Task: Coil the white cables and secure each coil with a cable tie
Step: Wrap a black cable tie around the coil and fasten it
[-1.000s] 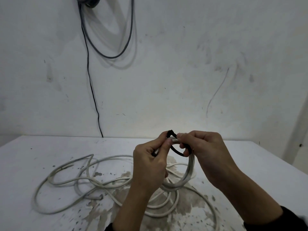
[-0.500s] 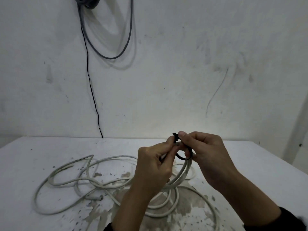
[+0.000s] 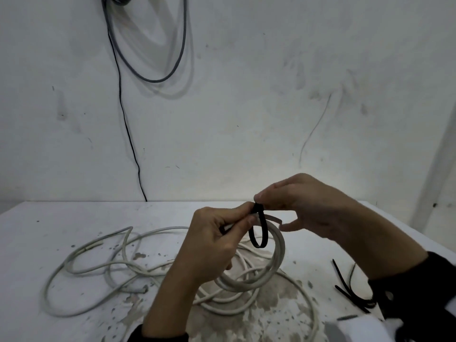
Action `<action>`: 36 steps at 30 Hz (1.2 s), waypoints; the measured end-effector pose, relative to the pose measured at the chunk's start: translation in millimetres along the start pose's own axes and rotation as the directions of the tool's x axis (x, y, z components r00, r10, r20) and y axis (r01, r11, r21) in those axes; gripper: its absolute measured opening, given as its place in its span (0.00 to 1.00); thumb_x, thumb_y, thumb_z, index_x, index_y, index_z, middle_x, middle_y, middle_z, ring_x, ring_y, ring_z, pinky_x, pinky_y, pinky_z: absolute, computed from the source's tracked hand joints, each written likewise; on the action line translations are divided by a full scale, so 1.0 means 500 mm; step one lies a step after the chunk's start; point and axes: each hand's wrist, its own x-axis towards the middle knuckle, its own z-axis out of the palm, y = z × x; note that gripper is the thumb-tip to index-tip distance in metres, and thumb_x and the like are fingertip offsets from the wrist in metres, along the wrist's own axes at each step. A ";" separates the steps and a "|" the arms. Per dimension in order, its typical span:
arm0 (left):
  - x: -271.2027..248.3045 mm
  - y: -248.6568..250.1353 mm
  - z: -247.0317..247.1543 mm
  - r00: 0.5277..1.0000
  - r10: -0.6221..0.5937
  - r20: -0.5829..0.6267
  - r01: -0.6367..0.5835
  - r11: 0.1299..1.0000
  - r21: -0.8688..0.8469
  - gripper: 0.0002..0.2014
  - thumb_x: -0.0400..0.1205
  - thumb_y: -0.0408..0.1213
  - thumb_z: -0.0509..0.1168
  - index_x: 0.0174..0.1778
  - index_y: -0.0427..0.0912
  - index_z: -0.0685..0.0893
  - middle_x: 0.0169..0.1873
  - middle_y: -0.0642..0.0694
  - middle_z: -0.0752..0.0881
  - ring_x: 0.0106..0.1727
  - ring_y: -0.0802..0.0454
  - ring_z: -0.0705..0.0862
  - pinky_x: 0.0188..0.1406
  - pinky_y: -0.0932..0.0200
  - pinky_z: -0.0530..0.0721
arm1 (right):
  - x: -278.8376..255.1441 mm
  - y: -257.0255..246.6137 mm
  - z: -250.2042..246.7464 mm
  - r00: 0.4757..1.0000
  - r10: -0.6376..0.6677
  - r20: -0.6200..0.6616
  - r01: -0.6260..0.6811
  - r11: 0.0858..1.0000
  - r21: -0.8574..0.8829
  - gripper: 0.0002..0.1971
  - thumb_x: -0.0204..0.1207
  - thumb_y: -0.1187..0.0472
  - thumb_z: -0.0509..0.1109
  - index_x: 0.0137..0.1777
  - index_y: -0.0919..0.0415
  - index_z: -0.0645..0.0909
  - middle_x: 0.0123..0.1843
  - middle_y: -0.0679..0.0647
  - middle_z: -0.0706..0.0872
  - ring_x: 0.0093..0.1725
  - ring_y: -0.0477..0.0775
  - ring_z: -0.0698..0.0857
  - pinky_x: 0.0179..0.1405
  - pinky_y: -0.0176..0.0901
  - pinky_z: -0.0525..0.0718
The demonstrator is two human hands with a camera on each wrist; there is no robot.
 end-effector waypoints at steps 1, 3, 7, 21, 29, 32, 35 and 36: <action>0.000 0.000 0.001 1.000 -0.003 0.005 0.003 1.000 -0.010 0.13 0.78 0.33 0.67 0.48 0.58 0.89 0.20 0.31 0.80 0.10 0.57 0.65 0.11 0.70 0.68 | 0.000 -0.002 -0.002 0.999 0.017 0.029 -0.016 0.999 -0.041 0.04 0.71 0.62 0.73 0.38 0.60 0.87 0.50 0.54 0.90 0.57 0.46 0.84 0.56 0.58 0.79; -0.001 0.002 0.002 0.999 -0.025 0.020 0.026 0.999 -0.042 0.10 0.76 0.39 0.67 0.47 0.58 0.89 0.17 0.44 0.76 0.10 0.57 0.64 0.11 0.70 0.67 | 0.002 -0.004 -0.002 0.999 0.018 0.039 -0.016 0.998 -0.068 0.06 0.74 0.61 0.71 0.40 0.64 0.86 0.53 0.57 0.88 0.58 0.48 0.84 0.55 0.58 0.81; -0.006 0.004 0.009 0.993 -0.059 0.100 0.059 0.998 0.001 0.11 0.79 0.32 0.66 0.52 0.52 0.88 0.16 0.60 0.82 0.09 0.60 0.66 0.12 0.70 0.67 | 0.012 -0.005 0.004 0.994 -0.002 -0.111 0.012 0.996 0.089 0.08 0.78 0.64 0.67 0.40 0.67 0.81 0.54 0.60 0.84 0.56 0.50 0.84 0.52 0.61 0.84; -0.001 0.011 -0.001 0.991 -0.136 -0.002 0.135 0.986 -0.100 0.16 0.81 0.26 0.60 0.60 0.48 0.81 0.10 0.59 0.76 0.08 0.62 0.62 0.11 0.72 0.63 | 0.026 -0.014 0.019 0.990 -0.001 -0.141 0.027 0.984 0.179 0.04 0.68 0.68 0.74 0.33 0.65 0.86 0.39 0.58 0.89 0.47 0.51 0.87 0.48 0.51 0.81; -0.001 0.008 -0.007 0.978 -0.181 0.103 0.190 0.978 -0.087 0.12 0.83 0.31 0.60 0.56 0.45 0.86 0.09 0.54 0.74 0.09 0.60 0.61 0.12 0.73 0.63 | 0.056 -0.055 0.017 0.978 0.045 -0.201 0.039 0.917 0.396 0.04 0.74 0.78 0.65 0.38 0.75 0.76 0.36 0.64 0.81 0.32 0.61 0.87 0.32 0.46 0.91; 0.001 0.001 -0.008 0.969 -0.215 0.123 0.227 0.969 -0.093 0.12 0.83 0.33 0.60 0.50 0.49 0.89 0.24 0.46 0.88 0.10 0.57 0.62 0.12 0.72 0.63 | 0.061 -0.065 0.032 0.967 0.001 -0.254 0.096 0.923 0.371 0.03 0.73 0.80 0.65 0.39 0.76 0.76 0.36 0.64 0.80 0.32 0.58 0.86 0.30 0.46 0.91; 0.003 -0.011 -0.009 0.941 -0.314 0.128 0.323 0.945 -0.055 0.12 0.85 0.34 0.59 0.49 0.48 0.88 0.37 0.44 0.92 0.11 0.56 0.61 0.12 0.70 0.62 | 0.064 -0.059 0.054 0.942 -0.121 -0.314 0.187 0.964 0.187 0.05 0.71 0.77 0.70 0.35 0.79 0.79 0.33 0.61 0.82 0.24 0.51 0.87 0.37 0.56 0.91; 0.003 -0.017 -0.010 0.933 -0.338 0.121 0.345 0.938 -0.041 0.12 0.85 0.34 0.58 0.49 0.47 0.88 0.36 0.43 0.92 0.11 0.55 0.61 0.12 0.69 0.62 | 0.061 -0.053 0.063 0.928 -0.194 -0.317 0.229 0.970 0.077 0.06 0.71 0.75 0.71 0.34 0.78 0.81 0.33 0.60 0.83 0.24 0.52 0.88 0.40 0.60 0.90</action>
